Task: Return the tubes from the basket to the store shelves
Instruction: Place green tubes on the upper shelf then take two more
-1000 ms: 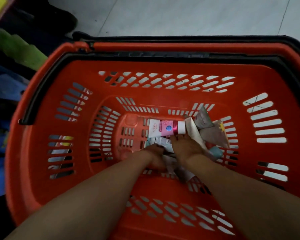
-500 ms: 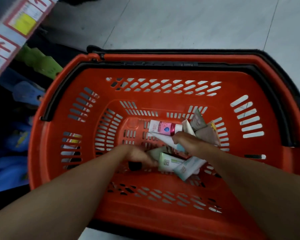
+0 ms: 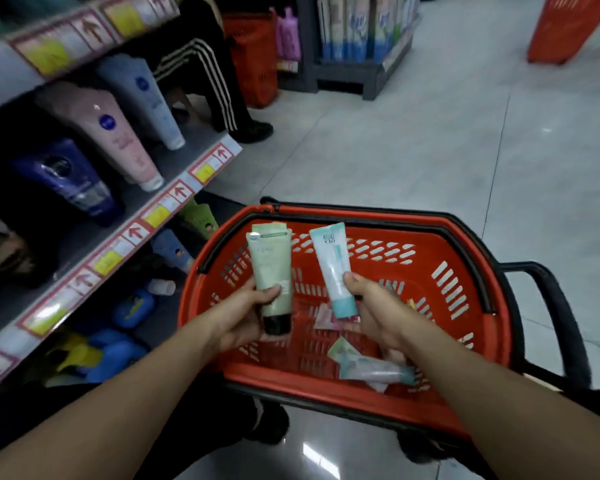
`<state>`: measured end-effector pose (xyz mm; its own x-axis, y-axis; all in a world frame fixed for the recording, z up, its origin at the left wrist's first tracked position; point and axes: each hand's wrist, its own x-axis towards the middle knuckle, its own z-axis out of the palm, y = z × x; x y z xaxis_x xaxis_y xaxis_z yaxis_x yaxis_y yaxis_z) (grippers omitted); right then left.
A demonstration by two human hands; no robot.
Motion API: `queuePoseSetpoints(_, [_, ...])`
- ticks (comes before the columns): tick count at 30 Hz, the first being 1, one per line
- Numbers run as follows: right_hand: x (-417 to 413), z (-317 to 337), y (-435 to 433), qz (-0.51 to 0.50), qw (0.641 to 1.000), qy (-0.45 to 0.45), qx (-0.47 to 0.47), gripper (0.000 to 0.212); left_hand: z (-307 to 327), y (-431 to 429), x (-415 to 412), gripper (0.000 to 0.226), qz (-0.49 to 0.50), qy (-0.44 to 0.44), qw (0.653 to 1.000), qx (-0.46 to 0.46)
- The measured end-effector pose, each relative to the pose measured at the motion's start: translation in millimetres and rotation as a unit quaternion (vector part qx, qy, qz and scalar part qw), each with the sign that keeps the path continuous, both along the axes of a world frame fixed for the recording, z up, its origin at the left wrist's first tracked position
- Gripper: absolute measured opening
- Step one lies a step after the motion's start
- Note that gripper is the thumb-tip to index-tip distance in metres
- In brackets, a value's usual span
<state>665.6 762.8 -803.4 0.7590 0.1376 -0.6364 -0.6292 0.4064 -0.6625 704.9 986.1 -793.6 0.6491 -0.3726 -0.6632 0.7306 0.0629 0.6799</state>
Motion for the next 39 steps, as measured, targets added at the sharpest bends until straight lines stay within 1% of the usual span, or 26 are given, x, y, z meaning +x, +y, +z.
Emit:
queuePoseSetpoints(4, [-5.3,55.7,23.4,-0.01,0.994,-0.092,0.064,0.023,54.8,2.1,-17.9,0.052,0.052,-0.087,0.992,-0.069])
queuePoseSetpoints(7, [-8.0,101.9,42.2,0.025,0.981,-0.174,0.084,0.023,100.1,11.9,-31.4,0.044,0.053,-0.15,0.983,-0.094])
queuePoseSetpoints(8, [-8.9,116.9,48.2,0.043,0.975,-0.2,0.083,0.024,115.8,16.4,-36.5,0.045,0.056,-0.171,0.979,-0.098])
queuePoseSetpoints(10, [-8.4,147.8,62.9,0.081,0.963,-0.245,0.081,0.028,148.1,29.4,-46.5,0.05,0.069,-0.214,0.969,-0.1])
queuePoseSetpoints(13, [-6.4,190.1,87.7,0.118,0.941,-0.308,0.07,0.033,195.2,50.0,-60.1,0.051,0.105,-0.28,0.951,-0.076])
queuePoseSetpoints(16, [-3.1,220.7,116.1,0.142,0.92,-0.362,0.05,0.036,229.2,74.4,-71.4,0.04,0.167,-0.34,0.925,-0.043])
queuePoseSetpoints(18, [1.1,234.6,133.5,0.152,0.914,-0.372,0.053,0.036,243.3,90.7,-76.2,0.033,0.193,-0.365,0.911,-0.028])
queuePoseSetpoints(22, [12.4,254.2,158.6,0.171,0.905,-0.388,0.049,0.034,260.0,112.5,-78.4,0.037,0.222,-0.377,0.899,0.01])
queuePoseSetpoints(24, [21.7,263.1,167.5,0.171,0.895,-0.412,0.02,0.032,266.7,119.3,-73.7,0.037,0.231,-0.386,0.893,0.028])
queuePoseSetpoints(27, [44.2,279.8,177.7,0.174,0.88,-0.441,-0.025,0.035,280.0,129.5,-57.3,0.034,0.244,-0.406,0.879,0.043])
queuePoseSetpoints(31, [89.0,309.6,186.5,0.188,0.864,-0.465,-0.053,0.036,310.5,138.5,-21.6,0.036,0.258,-0.431,0.862,0.06])
queuePoseSetpoints(33, [116.9,330.8,189.2,0.182,0.854,-0.481,-0.082,0.033,326.7,143.3,1.5,0.038,0.28,-0.451,0.844,0.077])
queuePoseSetpoints(35, [148.1,352.9,190.2,0.168,0.847,-0.492,-0.111,0.035,342.5,148.9,24.6,0.038,0.296,-0.469,0.826,0.102])
queuePoseSetpoints(39, [214.8,381.6,193.4,0.139,0.839,-0.503,-0.154,0.04,362.6,158.6,66.6,0.03,0.312,-0.483,0.808,0.125])
